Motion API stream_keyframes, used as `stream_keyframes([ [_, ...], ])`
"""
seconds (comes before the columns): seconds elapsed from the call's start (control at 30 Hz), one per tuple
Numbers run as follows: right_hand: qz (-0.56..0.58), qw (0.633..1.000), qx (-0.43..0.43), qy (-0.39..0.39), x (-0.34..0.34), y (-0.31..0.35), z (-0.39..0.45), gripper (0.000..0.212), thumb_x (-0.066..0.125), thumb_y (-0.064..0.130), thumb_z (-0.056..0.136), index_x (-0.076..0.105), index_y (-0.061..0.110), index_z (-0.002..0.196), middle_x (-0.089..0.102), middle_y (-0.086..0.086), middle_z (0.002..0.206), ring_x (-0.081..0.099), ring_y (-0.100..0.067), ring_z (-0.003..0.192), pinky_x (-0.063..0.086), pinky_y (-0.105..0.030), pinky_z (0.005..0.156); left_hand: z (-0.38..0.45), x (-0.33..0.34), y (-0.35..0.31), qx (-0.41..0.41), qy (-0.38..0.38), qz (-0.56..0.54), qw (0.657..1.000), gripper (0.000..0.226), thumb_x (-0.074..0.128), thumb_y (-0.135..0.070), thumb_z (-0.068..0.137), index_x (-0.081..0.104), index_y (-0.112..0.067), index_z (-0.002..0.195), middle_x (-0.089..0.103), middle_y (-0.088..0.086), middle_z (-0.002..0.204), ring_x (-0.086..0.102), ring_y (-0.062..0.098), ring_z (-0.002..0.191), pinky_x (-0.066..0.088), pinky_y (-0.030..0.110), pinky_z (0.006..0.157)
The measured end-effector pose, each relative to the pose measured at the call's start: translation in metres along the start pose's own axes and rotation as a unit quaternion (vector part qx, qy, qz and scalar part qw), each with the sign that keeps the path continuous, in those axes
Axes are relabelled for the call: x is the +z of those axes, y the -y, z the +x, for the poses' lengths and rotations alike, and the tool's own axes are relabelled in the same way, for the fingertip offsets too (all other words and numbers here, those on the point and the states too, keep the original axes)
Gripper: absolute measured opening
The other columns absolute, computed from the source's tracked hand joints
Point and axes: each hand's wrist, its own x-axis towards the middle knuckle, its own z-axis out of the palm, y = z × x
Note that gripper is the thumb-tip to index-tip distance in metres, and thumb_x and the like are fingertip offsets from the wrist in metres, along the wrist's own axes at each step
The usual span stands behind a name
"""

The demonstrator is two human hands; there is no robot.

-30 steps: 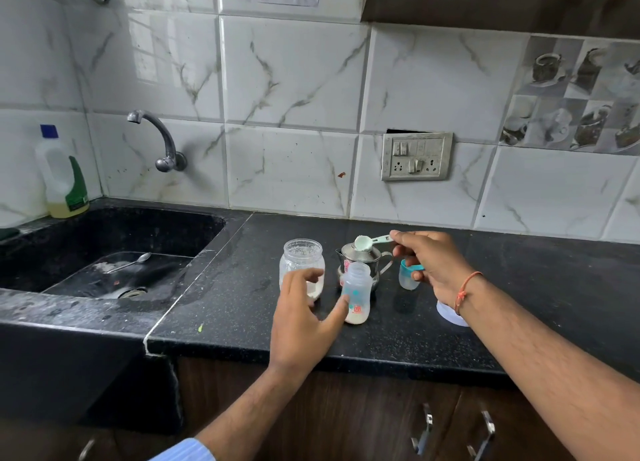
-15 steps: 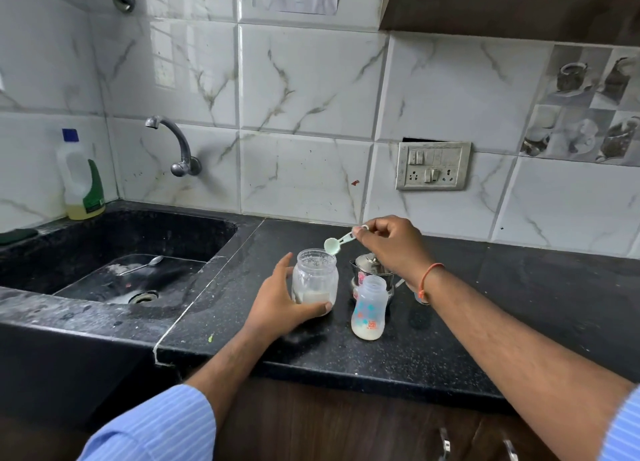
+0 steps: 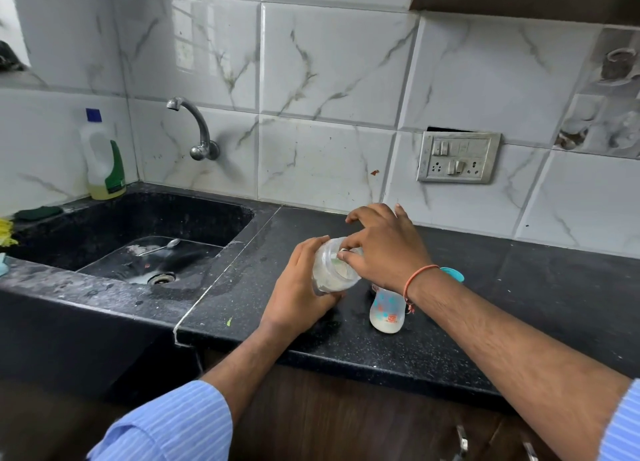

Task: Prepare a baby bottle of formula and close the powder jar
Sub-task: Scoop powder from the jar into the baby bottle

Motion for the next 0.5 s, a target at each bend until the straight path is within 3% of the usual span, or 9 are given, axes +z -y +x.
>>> stream_keyframes([
  [0.2,-0.033,0.998,0.008,0.047,-0.003,0.007,-0.007,0.029,0.059,0.060,0.099,0.080,0.045,0.112,0.046,0.016,0.155,0.029,-0.015,0.149,0.010,-0.063,0.129,-0.001,0.000,0.001,0.021,-0.014,0.001,1.000,0.095,0.098,-0.024,0.079,0.046,-0.023,0.158,0.049,-0.013,0.156,0.052,0.003,0.142,0.038,0.003,0.109],
  [0.5,0.091,0.989,0.057,0.104,-0.002,0.013,-0.001,0.022,0.070,0.059,0.090,0.083,0.041,0.091,0.048,0.023,0.154,0.032,-0.015,0.146,0.018,-0.066,0.124,-0.002,-0.002,-0.001,0.021,-0.032,-0.008,0.999,0.093,0.098,-0.025,0.079,0.047,-0.023,0.157,0.050,-0.013,0.153,0.051,-0.006,0.138,0.039,0.004,0.109],
])
